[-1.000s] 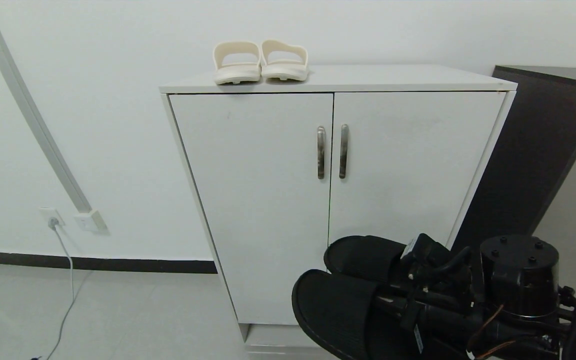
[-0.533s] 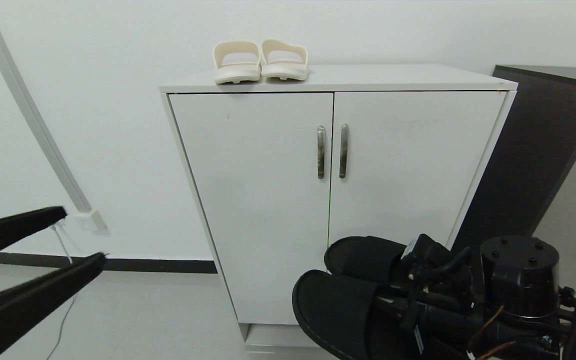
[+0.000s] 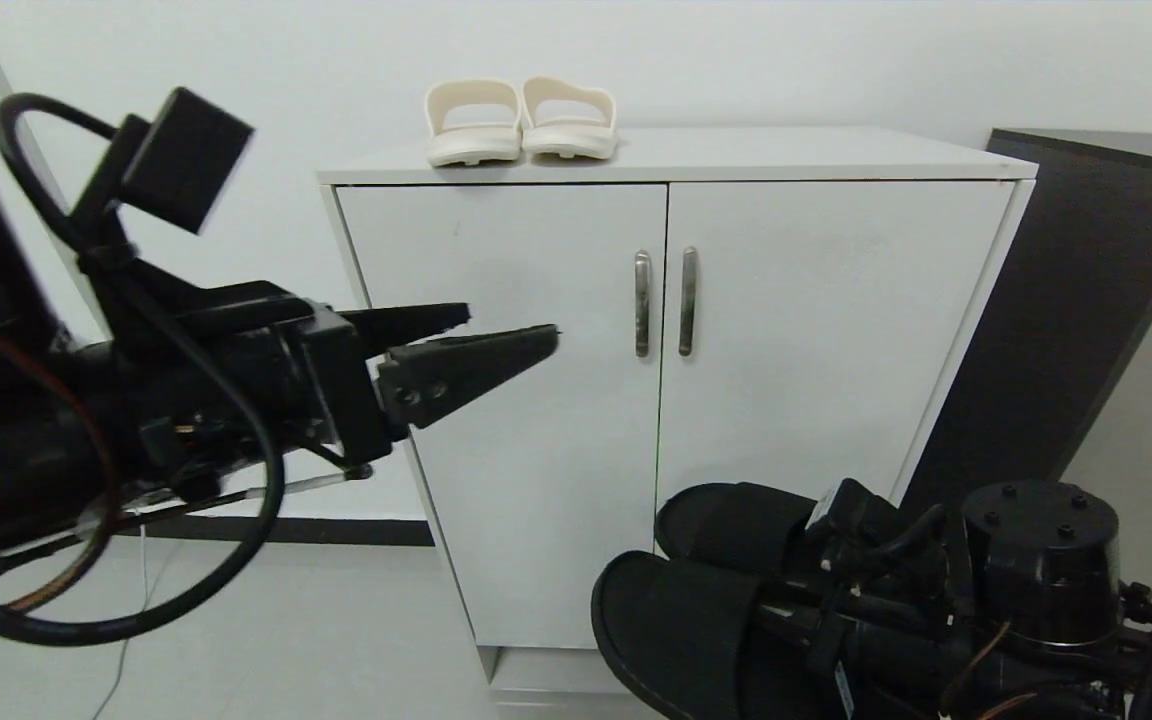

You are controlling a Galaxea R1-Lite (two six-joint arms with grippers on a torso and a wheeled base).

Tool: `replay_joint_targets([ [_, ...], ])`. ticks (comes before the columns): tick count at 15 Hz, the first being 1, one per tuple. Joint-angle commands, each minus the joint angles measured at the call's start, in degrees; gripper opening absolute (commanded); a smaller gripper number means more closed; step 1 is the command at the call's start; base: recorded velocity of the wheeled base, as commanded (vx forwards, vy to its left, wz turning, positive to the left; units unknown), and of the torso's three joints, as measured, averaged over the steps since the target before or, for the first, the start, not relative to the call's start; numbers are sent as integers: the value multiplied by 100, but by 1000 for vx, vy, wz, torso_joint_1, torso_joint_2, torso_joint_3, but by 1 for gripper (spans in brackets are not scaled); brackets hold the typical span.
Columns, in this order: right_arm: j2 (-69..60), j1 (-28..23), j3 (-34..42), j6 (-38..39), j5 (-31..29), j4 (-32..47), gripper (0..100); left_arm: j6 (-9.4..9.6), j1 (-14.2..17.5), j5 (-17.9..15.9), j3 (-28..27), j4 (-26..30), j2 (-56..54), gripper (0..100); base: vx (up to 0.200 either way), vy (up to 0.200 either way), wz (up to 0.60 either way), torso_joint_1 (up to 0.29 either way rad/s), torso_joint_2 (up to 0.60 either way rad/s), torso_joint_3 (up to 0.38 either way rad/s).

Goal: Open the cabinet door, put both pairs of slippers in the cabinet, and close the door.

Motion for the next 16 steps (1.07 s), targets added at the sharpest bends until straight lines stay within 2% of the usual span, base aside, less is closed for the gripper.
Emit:
replay_joint_targets([
  [1, 35, -6, 3, -3, 6, 2, 0, -73, -220, -14, -339, -166, 682, 100, 0, 0, 0, 0, 0, 0],
  [3, 53, 3, 3, -3, 6, 2, 0, -65, -247, -23, -541, -474, 1121, 100, 0, 0, 0, 0, 0, 0],
  [6, 44, 3, 21, -21, -11, -77, 0, -100, -273, -23, -945, -1537, 2044, 100, 0, 0, 0, 0, 0, 0],
  [7, 44, 3, 30, -21, -11, -104, 0, -144, -299, -23, -1033, -1652, 2167, 100, 0, 0, 0, 0, 0, 0],
  [8, 44, 3, 47, -38, -11, -139, 0, -232, -335, -40, -1323, -1660, 2343, 100, 0, 0, 0, 0, 0, 0],
  [9, 53, 3, 56, -38, -11, -139, 0, -232, -343, -40, -1473, -1599, 2422, 100, 0, 0, 0, 0, 0, 0],
  [11, 61, -6, 91, -38, -20, -147, 0, -232, -414, -128, -2000, -1063, 2606, 100, 0, 0, 0, 0, 0, 0],
  [14, 61, -6, 100, -38, -20, -174, 0, -240, -405, -761, -2475, -694, 2817, 100, 0, 0, 0, 0, 0, 0],
  [15, 70, -15, 100, -38, -20, -174, 0, -320, -396, -919, -2580, -676, 2905, 100, 0, 0, 0, 0, 0, 0],
  [16, 61, -15, 100, -38, -20, -174, 0, -566, -396, -1112, -2703, -676, 3002, 100, 0, 0, 0, 0, 0, 0],
])
